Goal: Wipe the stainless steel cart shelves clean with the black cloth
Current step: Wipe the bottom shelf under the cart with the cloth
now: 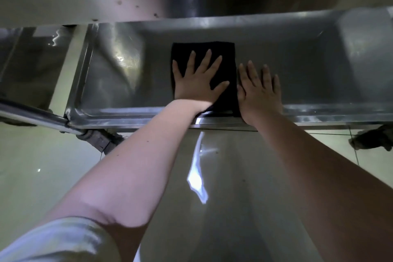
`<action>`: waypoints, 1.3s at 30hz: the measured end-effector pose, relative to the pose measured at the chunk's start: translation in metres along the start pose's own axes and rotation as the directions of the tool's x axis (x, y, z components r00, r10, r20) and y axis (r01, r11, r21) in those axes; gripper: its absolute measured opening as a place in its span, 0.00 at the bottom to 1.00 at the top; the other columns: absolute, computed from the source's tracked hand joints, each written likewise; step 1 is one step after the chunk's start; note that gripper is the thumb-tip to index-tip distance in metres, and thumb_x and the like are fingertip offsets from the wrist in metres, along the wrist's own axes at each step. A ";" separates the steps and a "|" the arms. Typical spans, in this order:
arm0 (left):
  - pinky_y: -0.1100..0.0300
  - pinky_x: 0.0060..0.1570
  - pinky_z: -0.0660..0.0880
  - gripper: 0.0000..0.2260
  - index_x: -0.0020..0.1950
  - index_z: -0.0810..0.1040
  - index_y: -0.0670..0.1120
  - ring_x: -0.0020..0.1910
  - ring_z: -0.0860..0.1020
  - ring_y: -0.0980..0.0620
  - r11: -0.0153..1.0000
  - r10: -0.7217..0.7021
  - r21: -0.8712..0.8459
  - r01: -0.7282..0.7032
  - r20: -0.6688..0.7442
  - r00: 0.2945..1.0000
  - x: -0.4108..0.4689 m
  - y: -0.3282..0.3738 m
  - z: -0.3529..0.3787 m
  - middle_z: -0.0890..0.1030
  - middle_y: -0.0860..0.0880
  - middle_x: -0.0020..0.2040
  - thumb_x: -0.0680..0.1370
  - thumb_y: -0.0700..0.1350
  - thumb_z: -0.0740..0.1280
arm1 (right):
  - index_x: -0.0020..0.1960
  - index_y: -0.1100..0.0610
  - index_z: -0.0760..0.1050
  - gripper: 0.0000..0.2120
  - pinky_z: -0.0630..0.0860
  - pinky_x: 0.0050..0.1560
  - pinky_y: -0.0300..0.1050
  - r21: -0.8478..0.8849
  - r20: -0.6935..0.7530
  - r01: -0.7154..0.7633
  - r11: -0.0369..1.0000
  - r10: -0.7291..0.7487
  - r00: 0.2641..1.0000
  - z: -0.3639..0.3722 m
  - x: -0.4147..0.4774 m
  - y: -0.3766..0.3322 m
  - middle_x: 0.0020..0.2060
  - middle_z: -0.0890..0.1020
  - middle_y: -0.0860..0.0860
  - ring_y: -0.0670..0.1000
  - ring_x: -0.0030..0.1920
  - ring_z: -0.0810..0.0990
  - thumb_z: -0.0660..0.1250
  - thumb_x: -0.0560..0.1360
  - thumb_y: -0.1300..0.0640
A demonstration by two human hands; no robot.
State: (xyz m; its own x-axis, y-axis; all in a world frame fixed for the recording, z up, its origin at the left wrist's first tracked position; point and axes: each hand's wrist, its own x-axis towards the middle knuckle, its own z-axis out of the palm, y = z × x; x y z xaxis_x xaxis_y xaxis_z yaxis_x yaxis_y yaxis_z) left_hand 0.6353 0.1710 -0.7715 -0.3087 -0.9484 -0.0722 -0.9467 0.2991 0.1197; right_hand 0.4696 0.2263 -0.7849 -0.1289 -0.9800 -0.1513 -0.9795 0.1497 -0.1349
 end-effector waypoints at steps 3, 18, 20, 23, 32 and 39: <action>0.33 0.71 0.36 0.31 0.78 0.48 0.64 0.79 0.42 0.46 1.000 0.009 -0.008 -0.009 0.005 1.000 -0.003 0.005 0.002 0.47 0.58 0.80 0.77 0.70 0.49 | 0.78 0.43 0.35 0.26 0.35 0.76 0.55 -0.008 0.005 0.015 1.000 -0.015 1.000 0.001 0.000 0.002 0.78 0.38 0.43 0.54 0.78 0.36 0.37 0.82 0.43; 0.38 0.73 0.38 0.28 0.76 0.48 0.68 0.79 0.44 0.48 0.969 -0.246 0.023 0.245 0.029 0.969 -0.042 -0.177 -0.023 0.46 0.60 0.79 0.77 0.69 0.51 | 0.79 0.40 0.47 0.26 0.39 0.75 0.57 -0.022 -0.057 0.014 1.000 -0.015 0.998 0.000 -0.002 -0.005 0.79 0.48 0.44 0.57 0.79 0.44 0.46 0.82 0.44; 0.37 0.72 0.37 0.28 0.76 0.48 0.68 0.79 0.43 0.47 0.966 -0.257 0.015 0.257 0.023 0.966 -0.038 -0.162 -0.022 0.46 0.59 0.79 0.77 0.70 0.51 | 0.79 0.41 0.49 0.26 0.40 0.75 0.58 -0.033 -0.075 -0.013 0.999 0.011 0.997 -0.001 -0.003 -0.008 0.79 0.50 0.46 0.59 0.78 0.46 0.48 0.82 0.45; 0.35 0.72 0.38 0.29 0.76 0.49 0.67 0.79 0.44 0.46 0.989 -0.147 0.004 0.147 0.012 0.989 -0.028 -0.111 -0.014 0.47 0.59 0.80 0.77 0.70 0.51 | 0.79 0.42 0.50 0.26 0.41 0.75 0.59 -0.050 -0.087 -0.002 0.999 -0.003 0.996 -0.002 -0.006 -0.026 0.79 0.51 0.48 0.62 0.78 0.47 0.50 0.82 0.47; 0.35 0.71 0.37 0.29 0.76 0.48 0.68 0.79 0.42 0.48 0.999 0.034 -0.005 -0.034 0.025 0.999 -0.018 -0.059 -0.006 0.47 0.59 0.80 0.76 0.70 0.50 | 0.79 0.43 0.45 0.26 0.39 0.76 0.55 0.000 -0.018 0.088 0.996 -0.087 0.996 0.004 -0.010 -0.052 0.79 0.46 0.45 0.56 0.79 0.43 0.46 0.82 0.48; 0.36 0.72 0.40 0.30 0.76 0.50 0.69 0.79 0.45 0.49 0.973 -0.229 -0.026 0.229 0.016 0.973 -0.013 -0.192 -0.023 0.47 0.60 0.80 0.75 0.72 0.50 | 0.79 0.40 0.47 0.26 0.39 0.76 0.54 0.014 -0.053 0.074 0.997 -0.073 0.996 0.007 -0.009 -0.053 0.79 0.48 0.44 0.55 0.79 0.43 0.47 0.82 0.47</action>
State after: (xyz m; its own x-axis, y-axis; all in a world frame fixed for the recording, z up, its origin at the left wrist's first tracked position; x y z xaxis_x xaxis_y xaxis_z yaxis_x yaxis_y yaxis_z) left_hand 0.8227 0.1234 -0.7706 -0.0852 -0.9899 -0.1135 -0.9896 0.0708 0.1253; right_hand 0.5240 0.2283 -0.7828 -0.0653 -0.9939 -0.0892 -0.9841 0.0789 -0.1594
